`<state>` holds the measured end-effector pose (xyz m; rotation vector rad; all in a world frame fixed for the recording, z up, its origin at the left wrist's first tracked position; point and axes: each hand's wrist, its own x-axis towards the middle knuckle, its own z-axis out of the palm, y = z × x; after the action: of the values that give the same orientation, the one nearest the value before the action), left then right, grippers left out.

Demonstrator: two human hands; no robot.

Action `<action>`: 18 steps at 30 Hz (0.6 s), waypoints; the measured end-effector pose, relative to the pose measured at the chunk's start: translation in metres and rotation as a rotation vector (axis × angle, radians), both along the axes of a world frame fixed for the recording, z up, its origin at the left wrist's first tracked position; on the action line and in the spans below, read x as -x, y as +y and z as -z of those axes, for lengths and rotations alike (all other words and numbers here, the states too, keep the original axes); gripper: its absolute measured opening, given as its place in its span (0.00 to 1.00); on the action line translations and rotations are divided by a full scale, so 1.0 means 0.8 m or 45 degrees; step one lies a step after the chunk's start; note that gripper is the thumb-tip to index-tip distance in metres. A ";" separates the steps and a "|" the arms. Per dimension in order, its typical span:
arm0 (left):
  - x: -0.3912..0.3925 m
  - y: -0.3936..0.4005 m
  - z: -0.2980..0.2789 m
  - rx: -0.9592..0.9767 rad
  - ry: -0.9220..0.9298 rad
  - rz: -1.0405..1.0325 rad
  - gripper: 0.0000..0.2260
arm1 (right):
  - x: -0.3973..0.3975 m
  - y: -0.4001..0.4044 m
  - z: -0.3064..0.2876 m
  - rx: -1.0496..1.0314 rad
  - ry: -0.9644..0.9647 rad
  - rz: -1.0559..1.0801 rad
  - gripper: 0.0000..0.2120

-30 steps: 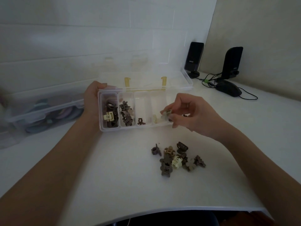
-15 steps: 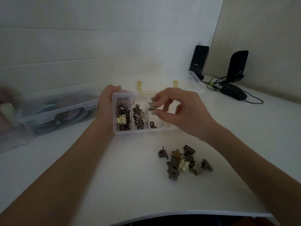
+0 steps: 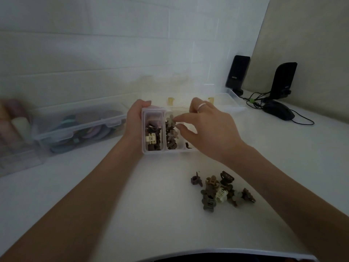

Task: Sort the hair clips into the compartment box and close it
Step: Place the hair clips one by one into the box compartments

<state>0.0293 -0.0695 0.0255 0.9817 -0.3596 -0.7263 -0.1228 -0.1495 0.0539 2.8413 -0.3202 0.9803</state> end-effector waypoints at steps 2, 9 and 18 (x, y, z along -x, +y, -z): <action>0.000 0.001 0.000 -0.017 -0.002 -0.007 0.11 | 0.005 -0.002 0.002 -0.063 0.039 -0.023 0.12; -0.001 0.001 0.000 -0.022 0.003 0.074 0.13 | 0.032 -0.012 0.010 -0.446 0.054 -0.333 0.10; -0.001 -0.002 0.005 0.007 -0.025 0.010 0.13 | 0.056 -0.021 -0.009 -0.806 0.677 -0.453 0.08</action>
<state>0.0303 -0.0714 0.0217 0.9828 -0.3827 -0.7233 -0.1680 -0.1662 0.0609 3.6694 -0.0672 0.1079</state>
